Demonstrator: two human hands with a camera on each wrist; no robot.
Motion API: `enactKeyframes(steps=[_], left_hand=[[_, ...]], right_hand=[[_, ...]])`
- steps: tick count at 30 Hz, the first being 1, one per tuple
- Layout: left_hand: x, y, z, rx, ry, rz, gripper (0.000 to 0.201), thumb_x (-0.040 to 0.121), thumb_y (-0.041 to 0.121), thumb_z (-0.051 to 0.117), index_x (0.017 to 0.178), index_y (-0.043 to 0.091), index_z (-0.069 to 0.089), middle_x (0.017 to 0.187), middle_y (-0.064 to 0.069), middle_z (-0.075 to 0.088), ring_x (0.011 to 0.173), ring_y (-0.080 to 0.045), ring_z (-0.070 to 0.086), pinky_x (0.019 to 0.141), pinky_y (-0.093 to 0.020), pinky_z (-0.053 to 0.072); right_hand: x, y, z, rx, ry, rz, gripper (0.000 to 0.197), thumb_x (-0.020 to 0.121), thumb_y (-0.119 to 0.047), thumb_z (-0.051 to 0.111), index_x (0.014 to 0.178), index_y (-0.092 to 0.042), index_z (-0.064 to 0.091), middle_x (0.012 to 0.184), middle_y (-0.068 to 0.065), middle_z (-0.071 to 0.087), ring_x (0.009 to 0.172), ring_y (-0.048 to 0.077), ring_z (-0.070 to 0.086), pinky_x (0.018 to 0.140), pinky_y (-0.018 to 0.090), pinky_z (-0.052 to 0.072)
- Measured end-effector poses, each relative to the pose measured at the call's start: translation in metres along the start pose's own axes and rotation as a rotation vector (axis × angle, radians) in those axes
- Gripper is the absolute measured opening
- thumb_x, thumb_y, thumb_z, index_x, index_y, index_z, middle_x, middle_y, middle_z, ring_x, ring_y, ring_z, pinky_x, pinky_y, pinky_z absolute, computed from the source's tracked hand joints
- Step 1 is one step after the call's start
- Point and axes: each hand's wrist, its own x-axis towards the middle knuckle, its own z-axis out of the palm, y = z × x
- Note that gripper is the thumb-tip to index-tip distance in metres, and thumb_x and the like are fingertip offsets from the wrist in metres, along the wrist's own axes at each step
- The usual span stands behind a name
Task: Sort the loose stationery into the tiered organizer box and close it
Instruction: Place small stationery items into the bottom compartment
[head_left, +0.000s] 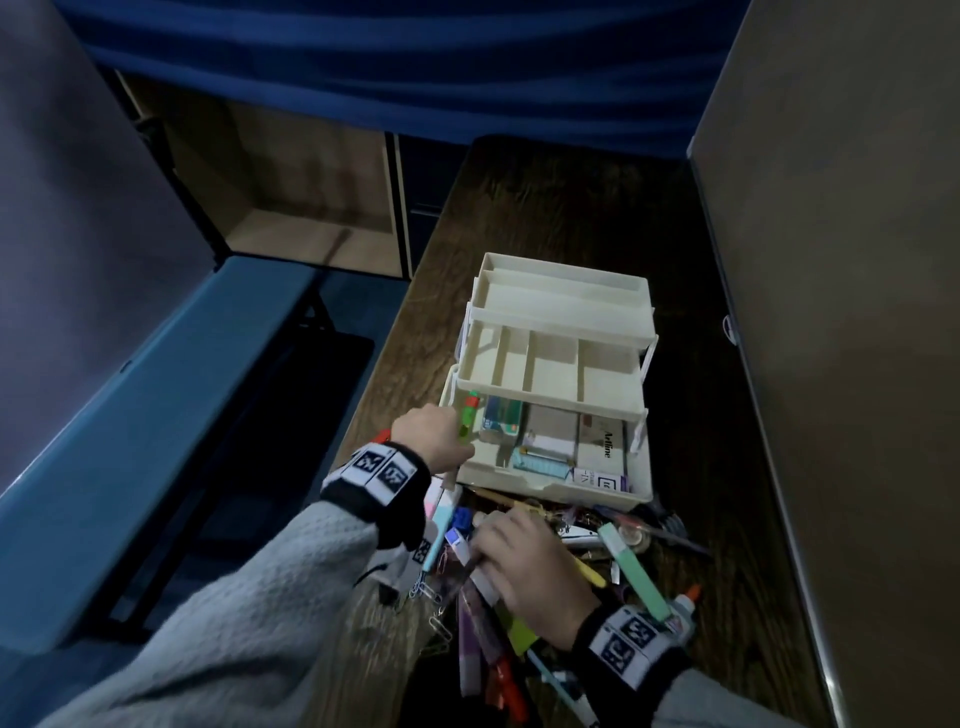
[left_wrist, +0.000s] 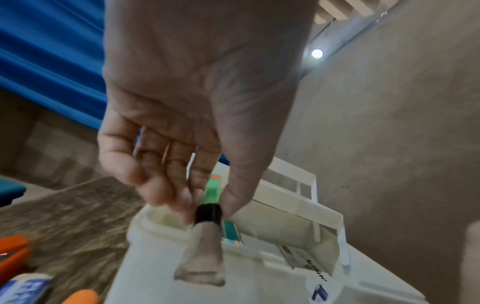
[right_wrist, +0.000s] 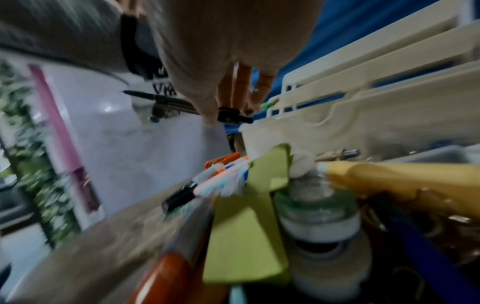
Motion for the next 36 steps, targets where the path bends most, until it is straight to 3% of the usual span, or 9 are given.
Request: enactKeyframes(steps=[3, 7, 14, 17, 20, 23, 26, 29, 36], left_hand=[[0.022, 0.011, 0.001, 0.045, -0.093, -0.029, 0.023, 0.078, 0.043, 0.057, 0.085, 0.021, 0.057, 0.081, 0.000, 0.061, 0.067, -0.021, 0.051, 0.056, -0.027, 0.039], [0.037, 0.021, 0.000, 0.057, -0.224, -0.088, 0.026, 0.076, 0.041, 0.060, 0.069, 0.016, 0.056, 0.062, 0.000, 0.053, 0.054, -0.016, 0.051, 0.044, -0.022, 0.035], [0.041, 0.022, 0.004, 0.185, -0.008, -0.090, 0.019, 0.087, 0.015, 0.056, 0.104, 0.013, 0.065, 0.103, -0.004, 0.067, 0.094, -0.024, 0.066, 0.064, -0.032, 0.045], [0.032, 0.012, 0.003, 0.128, 0.078, -0.061, 0.017, 0.091, 0.014, 0.050, 0.098, 0.013, 0.065, 0.094, -0.007, 0.068, 0.087, -0.028, 0.066, 0.063, -0.033, 0.044], [0.013, -0.007, -0.003, -0.002, 0.173, -0.089, 0.029, 0.093, 0.034, 0.046, 0.085, 0.012, 0.064, 0.076, -0.005, 0.059, 0.075, -0.029, 0.063, 0.058, -0.031, 0.039], [-0.005, -0.036, 0.004, -0.141, 0.273, -0.144, 0.031, 0.092, 0.043, 0.047, 0.084, 0.016, 0.062, 0.086, -0.007, 0.067, 0.082, -0.032, 0.065, 0.062, -0.032, 0.043], [-0.013, -0.061, 0.021, -0.207, 0.278, -0.174, 0.025, 0.091, 0.035, 0.050, 0.098, 0.013, 0.059, 0.103, -0.011, 0.062, 0.096, -0.034, 0.061, 0.073, -0.038, 0.048], [-0.011, -0.076, 0.039, -0.127, 0.158, -0.225, 0.031, 0.093, 0.027, 0.047, 0.118, 0.010, 0.050, 0.119, -0.013, 0.050, 0.111, -0.034, 0.050, 0.085, -0.044, 0.048], [0.000, -0.089, 0.051, -0.134, -0.028, -0.273, 0.053, 0.086, 0.039, 0.061, 0.124, 0.008, 0.042, 0.126, -0.015, 0.045, 0.116, -0.036, 0.047, 0.093, -0.044, 0.045]], right_hand=[[-0.002, 0.013, -0.019, 0.296, 0.063, 0.322, 0.002, 0.090, -0.018, 0.060, 0.091, -0.017, 0.061, 0.089, -0.008, 0.056, 0.085, 0.012, 0.052, 0.076, 0.026, 0.043], [0.005, 0.036, -0.031, 0.559, 0.060, 0.559, 0.006, 0.090, -0.020, 0.064, 0.092, -0.021, 0.058, 0.078, -0.006, 0.057, 0.073, 0.011, 0.054, 0.066, 0.019, 0.043], [0.052, 0.065, -0.035, 0.783, 0.114, 0.844, 0.011, 0.089, -0.021, 0.064, 0.089, -0.017, 0.054, 0.093, 0.009, 0.066, 0.085, 0.024, 0.063, 0.075, 0.035, 0.049], [0.079, 0.071, -0.034, 0.847, 0.042, 0.837, 0.003, 0.090, -0.020, 0.063, 0.089, -0.019, 0.060, 0.092, 0.002, 0.065, 0.074, 0.011, 0.057, 0.061, 0.022, 0.043], [0.106, 0.074, -0.024, 0.800, -0.025, 0.810, 0.001, 0.090, -0.018, 0.063, 0.088, -0.018, 0.063, 0.085, -0.005, 0.062, 0.066, 0.005, 0.051, 0.056, 0.016, 0.036], [0.130, 0.072, -0.009, 0.712, -0.018, 0.783, 0.004, 0.090, -0.014, 0.061, 0.092, -0.013, 0.065, 0.083, 0.000, 0.063, 0.058, 0.005, 0.047, 0.053, 0.018, 0.038], [0.146, 0.066, 0.003, 0.558, -0.106, 0.754, 0.023, 0.092, -0.017, 0.058, 0.114, -0.011, 0.064, 0.113, 0.009, 0.066, 0.083, 0.019, 0.062, 0.077, 0.033, 0.050], [0.147, 0.063, 0.008, 0.396, -0.200, 0.704, 0.033, 0.096, -0.016, 0.049, 0.128, -0.014, 0.059, 0.131, 0.009, 0.060, 0.121, 0.027, 0.054, 0.101, 0.030, 0.040], [0.143, 0.066, 0.009, 0.321, -0.372, 0.661, 0.035, 0.099, -0.015, 0.034, 0.121, -0.004, 0.060, 0.127, 0.017, 0.060, 0.118, 0.034, 0.054, 0.100, 0.034, 0.042]])
